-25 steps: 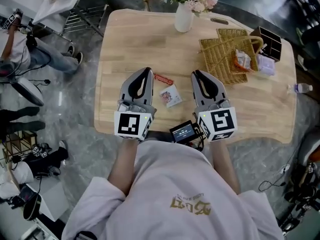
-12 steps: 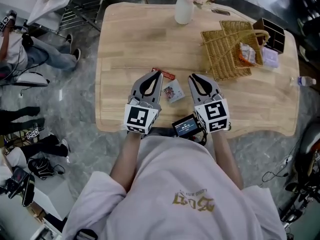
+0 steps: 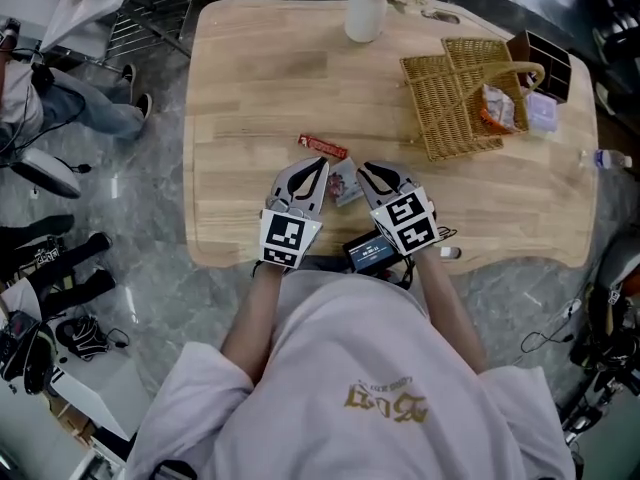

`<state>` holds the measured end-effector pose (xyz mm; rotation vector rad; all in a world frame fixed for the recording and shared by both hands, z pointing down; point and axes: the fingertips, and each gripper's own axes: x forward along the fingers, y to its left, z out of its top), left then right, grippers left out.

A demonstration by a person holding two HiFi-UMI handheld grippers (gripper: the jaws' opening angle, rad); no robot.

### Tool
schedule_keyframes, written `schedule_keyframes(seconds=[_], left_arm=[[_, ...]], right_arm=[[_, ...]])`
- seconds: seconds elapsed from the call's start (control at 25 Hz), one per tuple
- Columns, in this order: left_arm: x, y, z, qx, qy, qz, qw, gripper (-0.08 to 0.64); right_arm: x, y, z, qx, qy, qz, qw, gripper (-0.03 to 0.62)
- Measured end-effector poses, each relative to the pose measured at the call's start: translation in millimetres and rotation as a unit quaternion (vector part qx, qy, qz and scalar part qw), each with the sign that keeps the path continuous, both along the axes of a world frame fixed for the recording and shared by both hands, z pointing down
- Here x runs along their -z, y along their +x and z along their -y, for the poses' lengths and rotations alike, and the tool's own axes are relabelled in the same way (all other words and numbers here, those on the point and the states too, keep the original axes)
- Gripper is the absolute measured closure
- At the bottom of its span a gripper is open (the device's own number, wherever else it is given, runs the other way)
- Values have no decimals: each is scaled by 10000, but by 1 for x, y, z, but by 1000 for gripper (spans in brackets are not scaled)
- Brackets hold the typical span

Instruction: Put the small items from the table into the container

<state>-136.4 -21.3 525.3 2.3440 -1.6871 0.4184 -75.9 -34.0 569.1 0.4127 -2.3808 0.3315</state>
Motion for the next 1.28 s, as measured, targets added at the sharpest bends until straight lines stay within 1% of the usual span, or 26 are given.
schedule_keyframes(seconds=[0.16,0.32,0.4,0.56,0.68,0.8,0.92,1.04,1.24,1.28], left_arm=[[-35,-5,-4,55,-509,-23,9987,560],[-54,-5,-10,50,-764,-77,9970,560],[-59,-5,-12,71,-816,-143,9965,560],[-65,-7,-12,179,-840,-298,9959,560],[-65,-8,-11,215,-866,-392,9952,560],[-66,-11,-13,254,-878,-456,9948,560],[-66,-14,-14,313,-881,-513,9943,560],[-65,-15,-13,340,-863,-547,9942,560],[-64,-20,-14,399,-867,-550,9939,560],[-65,-20,-14,407,-872,-552,9938,560]], right_arm=[[-23,-7,-10,250,-198,-253,9992,517],[-41,-11,-24,573,-415,-433,9966,485],[-49,-13,-32,753,-541,-533,9943,463],[-61,-19,-46,1256,-533,-826,9872,431],[-71,-23,-57,1553,-570,-997,9812,379],[-80,-26,-65,1724,-494,-1226,9761,341],[-94,-27,-73,1920,-352,-1571,9681,328],[-105,-26,-74,1914,-167,-1805,9646,328],[-110,-28,-70,1707,-136,-1829,9681,331],[-110,-28,-68,1671,-155,-1810,9691,343]])
